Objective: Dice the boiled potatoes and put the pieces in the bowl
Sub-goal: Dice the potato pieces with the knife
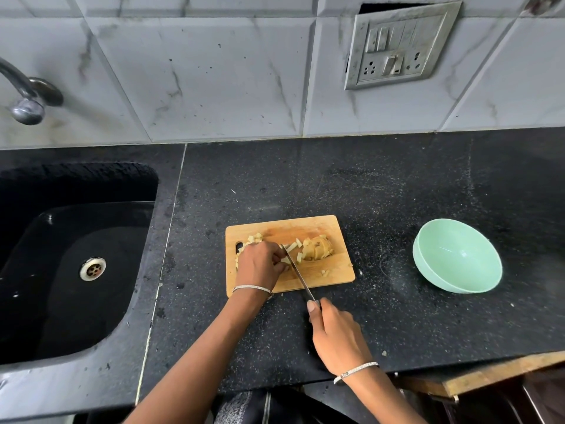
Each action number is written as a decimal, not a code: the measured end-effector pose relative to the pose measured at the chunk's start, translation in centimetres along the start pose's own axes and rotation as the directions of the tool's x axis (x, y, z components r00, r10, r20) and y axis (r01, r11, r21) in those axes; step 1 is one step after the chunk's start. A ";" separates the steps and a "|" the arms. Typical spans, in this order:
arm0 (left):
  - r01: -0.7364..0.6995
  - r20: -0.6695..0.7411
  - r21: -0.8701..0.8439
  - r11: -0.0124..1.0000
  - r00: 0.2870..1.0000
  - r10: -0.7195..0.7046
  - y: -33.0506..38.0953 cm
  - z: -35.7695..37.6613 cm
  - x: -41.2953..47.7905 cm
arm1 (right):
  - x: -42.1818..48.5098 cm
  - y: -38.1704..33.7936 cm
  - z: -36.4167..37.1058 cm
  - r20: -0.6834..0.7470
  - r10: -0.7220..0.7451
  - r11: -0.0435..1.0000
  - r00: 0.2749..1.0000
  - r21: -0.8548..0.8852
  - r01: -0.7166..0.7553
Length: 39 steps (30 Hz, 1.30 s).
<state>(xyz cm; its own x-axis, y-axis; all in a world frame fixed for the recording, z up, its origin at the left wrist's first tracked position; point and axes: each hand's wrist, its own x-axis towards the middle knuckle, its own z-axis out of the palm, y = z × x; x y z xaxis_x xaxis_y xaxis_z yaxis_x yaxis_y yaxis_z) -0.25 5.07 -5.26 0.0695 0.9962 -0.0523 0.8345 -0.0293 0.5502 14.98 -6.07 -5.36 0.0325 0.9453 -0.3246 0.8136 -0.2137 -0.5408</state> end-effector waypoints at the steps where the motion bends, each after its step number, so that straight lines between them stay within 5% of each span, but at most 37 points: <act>1: 0.007 -0.001 -0.002 1.000 1.000 -0.007 0.0 0.0 0.0 | 0.0 0.0 0.0 -0.003 0.002 1.000 1.000 -0.013 -0.002; 9: 0.042 0.018 -0.031 0.999 0.999 -0.042 0.1 -0.1 0.3 | 0.0 -1.3 0.5 -0.019 0.043 0.989 0.999 -0.141 -0.045; 39: -0.008 -0.015 0.017 1.000 1.000 0.008 0.2 -0.2 -0.2 | -0.9 -0.4 -0.5 -0.014 0.053 0.996 0.999 -0.067 -0.053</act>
<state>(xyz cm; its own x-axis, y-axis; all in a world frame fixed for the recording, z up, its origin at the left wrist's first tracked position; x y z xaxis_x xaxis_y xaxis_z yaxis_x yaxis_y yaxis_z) -0.20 4.92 -5.00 0.0682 0.9970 -0.0355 0.8428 -0.0385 0.5368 14.95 -6.72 -4.46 0.0835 0.9361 -0.3415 0.8479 -0.2468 -0.4692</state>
